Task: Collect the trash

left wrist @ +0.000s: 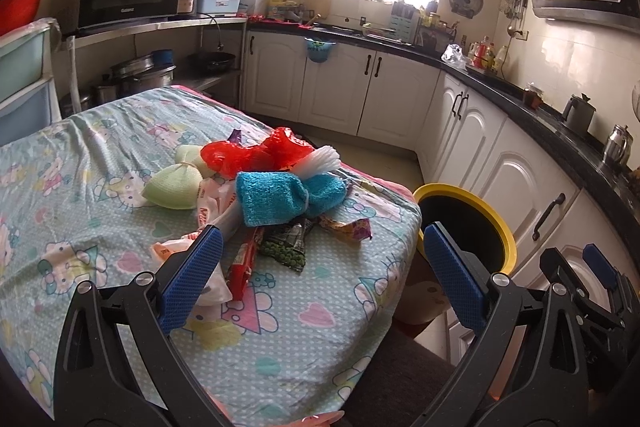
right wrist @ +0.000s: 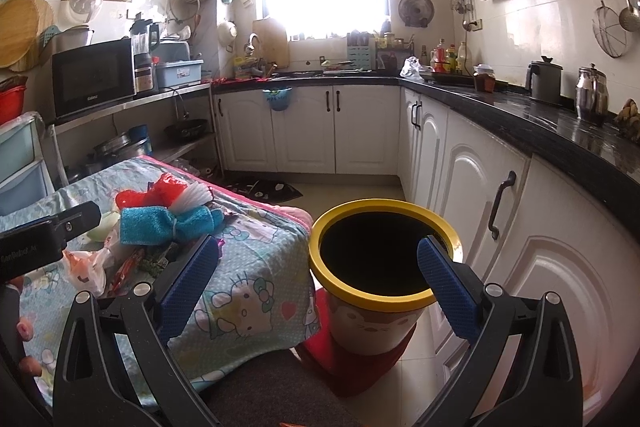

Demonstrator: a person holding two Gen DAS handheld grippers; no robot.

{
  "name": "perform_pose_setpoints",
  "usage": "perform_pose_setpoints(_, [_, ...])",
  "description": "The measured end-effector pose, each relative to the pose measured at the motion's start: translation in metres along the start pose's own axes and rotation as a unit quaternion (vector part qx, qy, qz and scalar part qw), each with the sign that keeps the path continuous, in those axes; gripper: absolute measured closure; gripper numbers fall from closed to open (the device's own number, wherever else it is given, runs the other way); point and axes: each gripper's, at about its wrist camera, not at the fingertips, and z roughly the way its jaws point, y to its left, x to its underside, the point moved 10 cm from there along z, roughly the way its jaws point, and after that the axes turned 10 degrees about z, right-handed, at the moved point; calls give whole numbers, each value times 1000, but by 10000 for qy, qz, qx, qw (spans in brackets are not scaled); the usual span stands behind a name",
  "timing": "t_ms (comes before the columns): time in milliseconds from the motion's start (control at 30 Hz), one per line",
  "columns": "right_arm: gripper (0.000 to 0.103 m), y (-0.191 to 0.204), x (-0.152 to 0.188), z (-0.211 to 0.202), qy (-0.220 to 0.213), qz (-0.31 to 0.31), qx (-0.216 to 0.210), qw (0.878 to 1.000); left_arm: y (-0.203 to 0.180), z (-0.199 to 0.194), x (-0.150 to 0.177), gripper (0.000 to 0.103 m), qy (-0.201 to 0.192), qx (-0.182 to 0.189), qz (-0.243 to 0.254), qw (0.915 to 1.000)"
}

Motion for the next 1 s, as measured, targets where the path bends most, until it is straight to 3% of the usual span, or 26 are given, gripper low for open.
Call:
perform_pose_setpoints(500, [6,56,-5,41,553,-691,-685,9937,83,6,4,11,123,-551,-611,9965])
perform_pose_setpoints(733, [6,91,4,90,1258,-664,-1278,9816,128,22,23,11,526,-829,-847,9916])
perform_pose_setpoints(867, [6,105,21,120,1587,-879,-1425,9730,134,38,35,11,731,-612,-809,9922])
perform_pose_setpoints(1000, [6,117,43,150,1973,-1026,-1567,9623,131,62,50,11,1031,-159,-928,9902])
